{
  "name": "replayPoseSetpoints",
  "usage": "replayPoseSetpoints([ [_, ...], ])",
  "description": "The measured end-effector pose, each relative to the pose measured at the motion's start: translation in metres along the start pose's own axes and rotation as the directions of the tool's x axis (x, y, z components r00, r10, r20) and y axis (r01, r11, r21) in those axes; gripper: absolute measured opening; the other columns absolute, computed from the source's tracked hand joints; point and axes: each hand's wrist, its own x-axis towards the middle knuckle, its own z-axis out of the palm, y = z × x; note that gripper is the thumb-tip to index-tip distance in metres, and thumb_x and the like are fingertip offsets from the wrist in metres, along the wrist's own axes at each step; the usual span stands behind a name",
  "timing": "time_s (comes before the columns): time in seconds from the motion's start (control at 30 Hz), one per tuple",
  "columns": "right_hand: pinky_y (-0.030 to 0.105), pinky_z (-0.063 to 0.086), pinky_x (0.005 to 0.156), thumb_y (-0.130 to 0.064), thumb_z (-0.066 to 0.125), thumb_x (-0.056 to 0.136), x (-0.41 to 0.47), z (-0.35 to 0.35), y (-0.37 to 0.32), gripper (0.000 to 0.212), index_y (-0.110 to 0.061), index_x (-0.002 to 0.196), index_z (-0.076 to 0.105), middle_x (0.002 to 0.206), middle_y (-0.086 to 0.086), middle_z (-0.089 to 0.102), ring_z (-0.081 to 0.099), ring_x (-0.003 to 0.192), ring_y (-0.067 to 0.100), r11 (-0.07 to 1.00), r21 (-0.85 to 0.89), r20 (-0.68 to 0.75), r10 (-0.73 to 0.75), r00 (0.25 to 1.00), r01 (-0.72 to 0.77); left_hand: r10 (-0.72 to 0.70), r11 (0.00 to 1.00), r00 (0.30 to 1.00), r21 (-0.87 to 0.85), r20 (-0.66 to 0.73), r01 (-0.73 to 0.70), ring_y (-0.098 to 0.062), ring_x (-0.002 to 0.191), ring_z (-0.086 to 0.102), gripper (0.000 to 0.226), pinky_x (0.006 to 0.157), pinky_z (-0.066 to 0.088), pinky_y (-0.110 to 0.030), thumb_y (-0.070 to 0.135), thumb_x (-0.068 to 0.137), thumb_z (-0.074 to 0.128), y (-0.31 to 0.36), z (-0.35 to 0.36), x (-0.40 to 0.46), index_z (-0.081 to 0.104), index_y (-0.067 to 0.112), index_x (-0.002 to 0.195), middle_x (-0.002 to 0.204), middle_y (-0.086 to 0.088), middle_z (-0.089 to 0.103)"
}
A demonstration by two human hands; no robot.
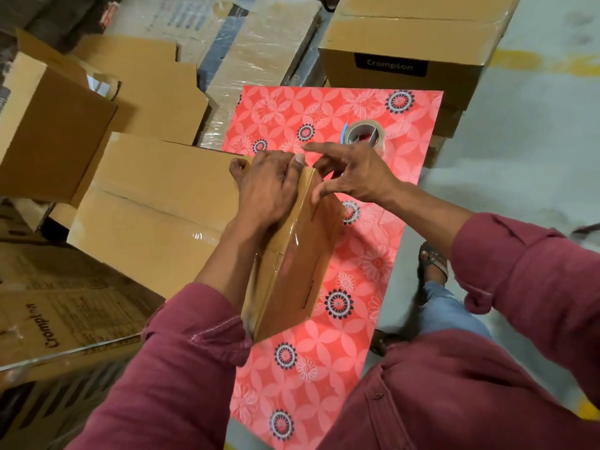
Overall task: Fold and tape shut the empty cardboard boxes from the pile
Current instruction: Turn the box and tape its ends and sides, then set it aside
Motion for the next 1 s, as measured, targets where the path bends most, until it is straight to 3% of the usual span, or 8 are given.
replayPoseSetpoints([
  [0.1,0.012,0.05,0.083,-0.057,0.092,0.063,-0.004,-0.011,-0.002,0.12,-0.029,0.162,0.029,0.117,0.0,0.076,0.069,0.099,-0.003,0.969,-0.242,0.159,-0.002,0.987,0.041,0.007,1.0,1.0,0.008,-0.001,-0.007,-0.021,0.119,0.054,0.049,0.106,0.021,-0.057,0.053,0.11,0.027,0.0,0.001,-0.001,0.068,0.028,0.101,0.108,0.007,0.069],
  [0.2,0.03,0.058,0.091,-0.075,0.08,0.068,-0.009,-0.001,-0.011,0.127,-0.036,0.164,0.009,0.138,0.0,0.067,0.066,0.12,0.011,0.975,-0.22,0.056,0.02,0.998,-0.007,0.012,1.0,1.0,0.01,-0.021,-0.012,-0.022,0.117,0.054,0.043,0.106,0.023,-0.058,0.051,0.11,0.028,-0.001,0.001,-0.001,0.061,0.03,0.092,0.105,0.006,0.067],
  [0.33,0.044,0.057,0.096,-0.083,0.074,0.066,-0.007,0.024,-0.015,0.125,-0.033,0.164,0.016,0.138,0.001,0.067,0.067,0.119,0.021,0.974,-0.226,-0.036,-0.035,0.999,0.026,0.02,1.0,0.999,0.006,-0.034,-0.02,-0.02,0.124,0.052,0.047,0.104,0.025,-0.056,0.054,0.107,0.029,-0.002,0.003,-0.002,0.067,0.028,0.101,0.111,0.009,0.066],
  [0.43,0.052,0.057,0.084,-0.091,0.065,0.064,-0.02,0.03,0.006,0.122,-0.037,0.162,0.019,0.123,0.009,0.07,0.069,0.1,0.032,0.952,-0.306,0.008,0.009,1.0,-0.006,0.019,0.985,0.985,-0.165,-0.173,-0.048,-0.016,0.137,0.045,0.032,0.106,0.024,-0.047,0.048,0.104,0.046,-0.006,-0.007,-0.012,0.07,0.033,0.118,0.128,0.013,0.067],
  [0.57,0.051,0.051,0.104,-0.093,0.062,0.064,-0.042,0.029,0.01,0.134,-0.024,0.166,0.008,0.162,0.005,0.041,0.052,0.138,0.029,0.917,-0.399,-0.001,-0.015,1.0,0.013,-0.068,0.926,0.931,-0.369,-0.359,-0.074,-0.021,0.128,0.057,0.023,0.107,0.041,-0.058,0.041,0.102,0.056,-0.027,-0.027,-0.06,0.074,0.028,0.11,0.118,0.01,0.073],
  [0.67,0.036,0.023,0.127,-0.08,0.066,0.074,-0.041,0.042,-0.011,0.126,-0.005,0.163,0.017,0.17,0.011,0.02,0.025,0.155,0.022,0.899,-0.417,-0.11,-0.197,0.974,0.135,-0.14,0.928,0.921,-0.373,-0.363,-0.006,-0.019,0.13,0.059,0.02,0.105,0.044,-0.06,0.036,0.102,0.059,-0.053,-0.019,-0.111,0.074,0.026,0.109,0.118,0.009,0.074],
  [0.9,0.054,0.032,0.122,-0.06,0.079,0.075,-0.036,0.052,-0.01,0.115,-0.009,0.16,0.021,0.167,0.027,0.014,0.013,0.159,0.028,0.836,-0.471,-0.024,-0.33,0.944,0.28,-0.338,0.848,0.838,-0.524,-0.428,0.075,-0.016,0.129,0.062,0.024,0.101,0.053,-0.054,0.026,0.102,0.061,-0.076,0.007,-0.232,0.076,0.012,0.114,0.124,0.001,0.073],
  [1.0,0.061,0.03,0.12,-0.077,0.073,0.072,-0.047,0.042,-0.011,0.127,-0.022,0.164,0.006,0.168,0.03,0.005,0.006,0.159,0.026,0.773,-0.561,0.062,-0.315,0.947,0.295,-0.286,0.823,0.904,-0.565,-0.318,0.062,-0.015,0.145,0.048,0.036,0.123,0.032,-0.055,0.036,0.102,0.058,-0.081,0.016,-0.263,0.073,0.015,0.126,0.146,0.003,0.062],
])
